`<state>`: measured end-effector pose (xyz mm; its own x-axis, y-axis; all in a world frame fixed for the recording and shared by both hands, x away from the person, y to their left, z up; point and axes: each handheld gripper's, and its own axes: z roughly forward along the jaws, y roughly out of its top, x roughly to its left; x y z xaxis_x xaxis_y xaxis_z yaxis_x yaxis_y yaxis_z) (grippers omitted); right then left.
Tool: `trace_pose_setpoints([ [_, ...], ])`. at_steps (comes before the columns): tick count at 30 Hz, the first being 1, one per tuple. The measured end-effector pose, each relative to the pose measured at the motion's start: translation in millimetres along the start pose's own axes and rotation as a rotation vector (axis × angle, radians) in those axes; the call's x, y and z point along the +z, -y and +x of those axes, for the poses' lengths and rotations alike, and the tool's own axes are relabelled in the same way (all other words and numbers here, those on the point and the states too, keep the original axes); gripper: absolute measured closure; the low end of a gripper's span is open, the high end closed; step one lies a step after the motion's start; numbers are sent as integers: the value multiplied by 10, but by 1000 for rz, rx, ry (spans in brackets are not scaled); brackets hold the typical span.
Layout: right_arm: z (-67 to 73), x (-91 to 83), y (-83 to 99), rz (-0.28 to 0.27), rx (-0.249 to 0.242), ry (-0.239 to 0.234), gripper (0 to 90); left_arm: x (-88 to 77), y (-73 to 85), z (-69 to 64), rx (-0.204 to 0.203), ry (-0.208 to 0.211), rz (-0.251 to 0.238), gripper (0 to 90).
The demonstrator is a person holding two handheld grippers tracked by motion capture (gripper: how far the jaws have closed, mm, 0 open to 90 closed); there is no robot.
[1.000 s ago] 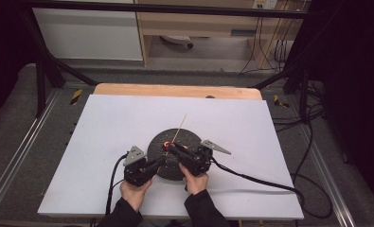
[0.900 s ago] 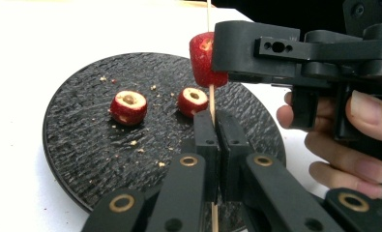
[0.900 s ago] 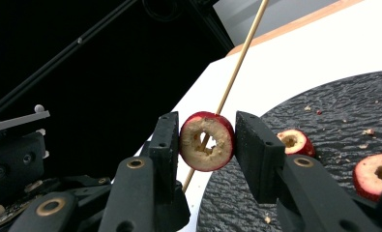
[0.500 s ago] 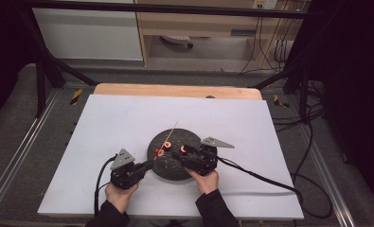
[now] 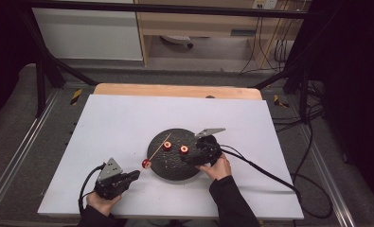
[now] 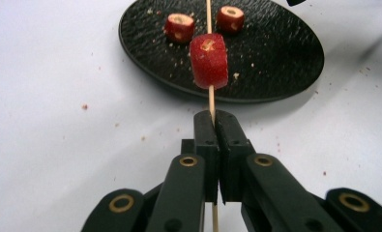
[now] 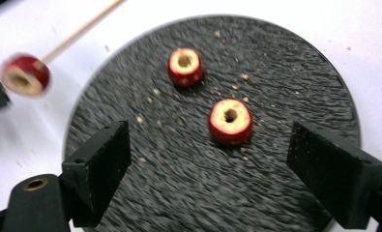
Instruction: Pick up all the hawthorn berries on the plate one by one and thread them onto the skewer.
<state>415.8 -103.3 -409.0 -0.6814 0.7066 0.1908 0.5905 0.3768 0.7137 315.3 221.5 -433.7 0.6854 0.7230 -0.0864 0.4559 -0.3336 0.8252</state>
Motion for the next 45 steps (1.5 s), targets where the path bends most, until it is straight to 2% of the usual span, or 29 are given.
trace_pose_setpoints([
  [2, -13, 14, -47, 32, -31, 6, 175, -11, 8, 12, -2, -1, -2, 880],
  [6, -51, 80, -174, 136, -86, 33, 188, -17, 13, 9, 14, -9, 6, 880],
  [10, -71, 159, -296, 231, -159, 36, 214, 4, 24, -1, 21, -8, 16, 880],
  [13, -69, 212, -379, 271, -183, 29, 260, 8, 29, -7, 25, -9, 17, 880],
  [18, -93, 338, -478, 344, -180, 10, 336, 11, 31, 1, 16, -7, 17, 880],
  [20, -104, 377, -507, 359, -180, 9, 382, 10, 30, 5, 13, -7, 15, 880],
  [24, -106, 436, -545, 371, -174, -26, 458, 21, 36, 16, 8, 2, 19, 879],
  [29, -151, 519, -553, 424, -158, -39, 518, 24, 39, 25, 0, 9, 20, 880],
  [35, -191, 559, -552, 442, -155, -53, 591, 22, 39, 32, -3, 11, 18, 880],
  [42, -200, 558, -556, 448, -145, -61, 602, 21, 39, 30, -3, 10, 16, 880],
  [45, -190, 532, -565, 433, -125, -65, 604, 19, 39, 30, -2, 10, 13, 880],
])
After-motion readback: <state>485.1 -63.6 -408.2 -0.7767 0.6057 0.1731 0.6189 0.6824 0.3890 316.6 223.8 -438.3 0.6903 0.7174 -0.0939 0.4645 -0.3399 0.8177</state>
